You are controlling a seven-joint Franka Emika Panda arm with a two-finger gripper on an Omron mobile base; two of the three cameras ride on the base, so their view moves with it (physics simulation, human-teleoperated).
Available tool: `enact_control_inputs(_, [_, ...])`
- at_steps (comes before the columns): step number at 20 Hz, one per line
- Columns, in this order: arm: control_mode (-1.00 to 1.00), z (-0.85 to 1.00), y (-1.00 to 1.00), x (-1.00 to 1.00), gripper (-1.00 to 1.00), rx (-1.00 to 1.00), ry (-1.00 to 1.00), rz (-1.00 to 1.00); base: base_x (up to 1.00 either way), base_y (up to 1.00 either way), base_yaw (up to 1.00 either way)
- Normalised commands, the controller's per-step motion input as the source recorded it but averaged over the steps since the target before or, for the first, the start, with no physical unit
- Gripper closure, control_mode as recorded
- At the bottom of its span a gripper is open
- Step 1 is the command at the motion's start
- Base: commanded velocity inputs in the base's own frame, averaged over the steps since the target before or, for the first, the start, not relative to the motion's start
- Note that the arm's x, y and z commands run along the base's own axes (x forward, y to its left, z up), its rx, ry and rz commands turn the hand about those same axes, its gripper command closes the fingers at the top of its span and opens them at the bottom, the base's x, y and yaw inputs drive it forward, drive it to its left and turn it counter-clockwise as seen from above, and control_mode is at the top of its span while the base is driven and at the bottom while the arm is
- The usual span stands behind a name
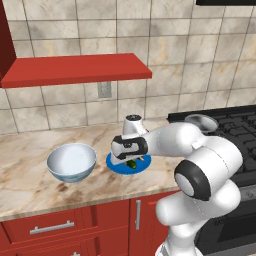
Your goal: Place the steak on the plate and place the cucumber on the same plate.
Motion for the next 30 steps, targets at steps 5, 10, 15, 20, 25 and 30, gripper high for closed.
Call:
enact_control_inputs(5, [-1.0, -0.04, 0.0, 0.0, -1.0, 0.0, 0.0, 0.0, 0.0, 0.0, 0.0])
enact_control_inputs(10, [-1.0, 0.11, -0.01, -0.01, -1.0, 0.0, 0.0, -0.01, 0.0, 0.0, 0.0])
enact_control_inputs(15, [-1.0, 0.52, -0.18, -0.13, -1.0, 0.03, 0.0, -0.03, 0.0, 0.0, 0.0])
enact_control_inputs(20, [-1.0, 0.6, -0.4, -0.36, -1.0, 0.07, -0.05, -0.06, 0.0, 0.0, 0.0])
enact_control_inputs(25, [-1.0, 0.11, -0.45, -0.25, -1.0, -0.07, 0.0, -0.2, 0.0, 0.0, 0.0])
enact_control_inputs(30, [-1.0, 0.34, -0.47, -0.39, -1.0, 0.0, -0.01, -0.21, 0.0, 0.0, 0.0])
